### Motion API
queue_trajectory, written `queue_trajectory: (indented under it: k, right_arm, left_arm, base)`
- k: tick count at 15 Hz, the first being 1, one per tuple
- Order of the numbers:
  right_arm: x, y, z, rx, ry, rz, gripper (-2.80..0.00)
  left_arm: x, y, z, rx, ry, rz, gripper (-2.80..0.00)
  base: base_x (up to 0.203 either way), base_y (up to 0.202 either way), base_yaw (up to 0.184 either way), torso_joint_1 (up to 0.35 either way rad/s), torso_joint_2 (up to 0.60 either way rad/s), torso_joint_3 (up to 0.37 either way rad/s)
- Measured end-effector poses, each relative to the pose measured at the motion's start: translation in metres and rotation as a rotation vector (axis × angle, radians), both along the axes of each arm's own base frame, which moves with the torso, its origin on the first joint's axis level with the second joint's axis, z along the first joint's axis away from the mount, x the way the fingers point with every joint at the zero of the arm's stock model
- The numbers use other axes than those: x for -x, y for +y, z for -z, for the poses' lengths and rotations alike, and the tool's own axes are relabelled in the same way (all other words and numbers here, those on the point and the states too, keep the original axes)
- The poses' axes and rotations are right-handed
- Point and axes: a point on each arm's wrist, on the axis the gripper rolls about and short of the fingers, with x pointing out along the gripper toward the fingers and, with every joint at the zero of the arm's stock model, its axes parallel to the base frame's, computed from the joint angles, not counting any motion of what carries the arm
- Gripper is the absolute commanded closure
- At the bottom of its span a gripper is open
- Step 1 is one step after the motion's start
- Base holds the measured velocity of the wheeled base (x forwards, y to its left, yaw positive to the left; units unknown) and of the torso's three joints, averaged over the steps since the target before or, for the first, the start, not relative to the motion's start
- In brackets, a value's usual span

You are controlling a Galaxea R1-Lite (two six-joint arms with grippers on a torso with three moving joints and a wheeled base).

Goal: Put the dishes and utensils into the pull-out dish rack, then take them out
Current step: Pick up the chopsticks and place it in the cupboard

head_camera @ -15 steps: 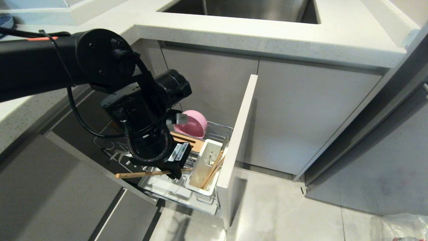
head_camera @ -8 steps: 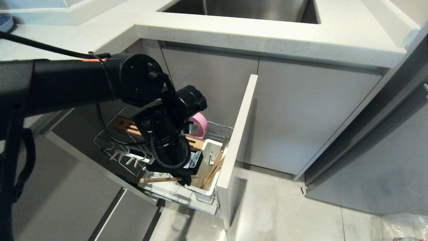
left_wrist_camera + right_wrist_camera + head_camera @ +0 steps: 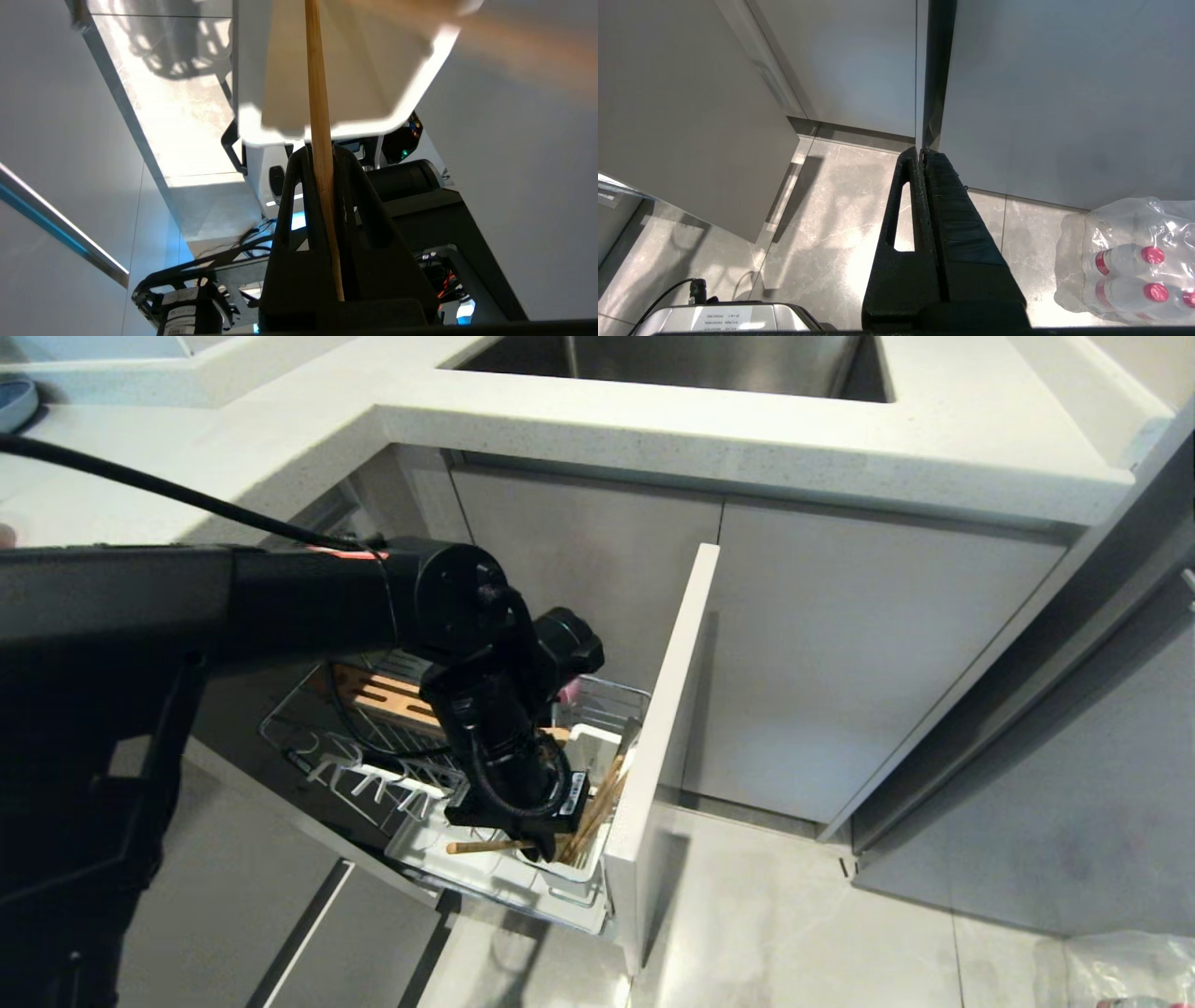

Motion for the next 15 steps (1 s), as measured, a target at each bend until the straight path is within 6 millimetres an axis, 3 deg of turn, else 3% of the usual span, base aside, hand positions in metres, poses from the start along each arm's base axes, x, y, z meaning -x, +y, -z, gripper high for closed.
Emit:
queue_trajectory:
  k: [8,9,15]
  right_arm:
    - [0.0,0.0,0.0,0.0,0.0,0.0,0.0]
    - [0.0,0.0,0.0,0.0,0.0,0.0,0.0]
    - [0.0,0.0,0.0,0.0,0.0,0.0,0.0]
  left_arm:
    - [-0.0065,-0.0038,0.0093,0.0,0.006,-0.014,0.0]
    - [-0.0065,-0.0037,0.0095,-0.002,0.007,-0.014,-2.8]
    - [-0.0062,-0.004,0.0089,0.0,0.004,-0.014,-2.8]
  base:
    - [0.0,0.0,0.0,0.0,0.0,0.0]
    - [0.0,0.0,0.0,0.0,0.0,0.0]
    - [0.0,0.0,0.0,0.0,0.0,0.0]
